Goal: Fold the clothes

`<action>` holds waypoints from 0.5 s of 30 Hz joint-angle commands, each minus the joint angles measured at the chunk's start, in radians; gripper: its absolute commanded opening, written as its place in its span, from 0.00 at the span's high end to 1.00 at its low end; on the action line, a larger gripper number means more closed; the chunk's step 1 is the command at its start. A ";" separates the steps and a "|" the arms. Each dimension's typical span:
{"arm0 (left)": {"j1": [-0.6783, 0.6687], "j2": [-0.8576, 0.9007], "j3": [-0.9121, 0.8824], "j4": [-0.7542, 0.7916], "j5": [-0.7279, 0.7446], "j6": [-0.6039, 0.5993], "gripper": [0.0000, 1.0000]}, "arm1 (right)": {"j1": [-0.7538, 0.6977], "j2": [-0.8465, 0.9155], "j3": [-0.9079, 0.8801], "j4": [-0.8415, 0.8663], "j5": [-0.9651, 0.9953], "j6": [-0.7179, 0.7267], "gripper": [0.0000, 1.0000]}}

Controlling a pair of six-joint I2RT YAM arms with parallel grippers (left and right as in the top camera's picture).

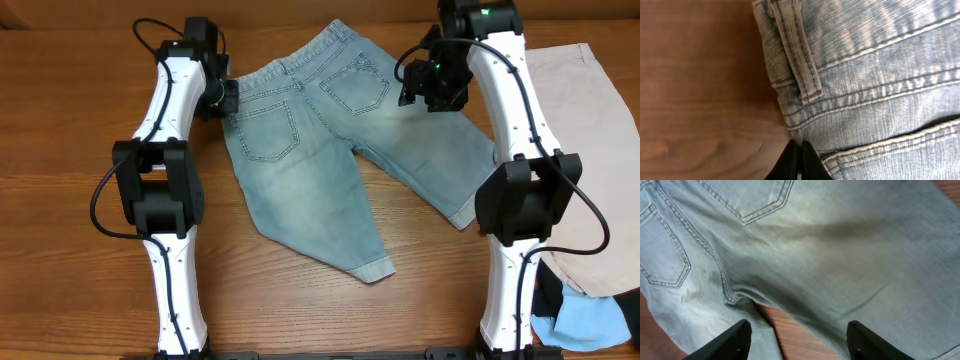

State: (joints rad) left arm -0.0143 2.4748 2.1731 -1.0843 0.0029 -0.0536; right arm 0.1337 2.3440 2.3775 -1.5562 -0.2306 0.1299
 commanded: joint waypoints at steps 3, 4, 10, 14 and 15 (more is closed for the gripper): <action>0.109 0.019 0.016 -0.110 -0.086 -0.092 0.96 | 0.020 -0.032 0.022 -0.009 0.005 -0.002 0.35; 0.128 0.019 0.016 -0.130 -0.092 -0.103 0.96 | 0.024 -0.032 0.017 -0.006 0.005 0.000 0.35; 0.312 0.019 0.016 -0.338 -0.095 -0.146 0.96 | 0.030 -0.031 0.011 -0.006 0.005 0.025 0.35; 0.394 0.019 0.016 -0.436 -0.074 -0.145 0.70 | 0.051 -0.030 0.011 -0.003 0.005 0.031 0.34; 0.409 0.019 0.016 -0.455 -0.064 -0.145 0.65 | 0.056 -0.030 0.011 -0.002 0.005 0.031 0.34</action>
State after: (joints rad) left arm 0.3473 2.4748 2.1754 -1.4971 -0.0570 -0.1825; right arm 0.1642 2.3440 2.3775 -1.5631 -0.2283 0.1467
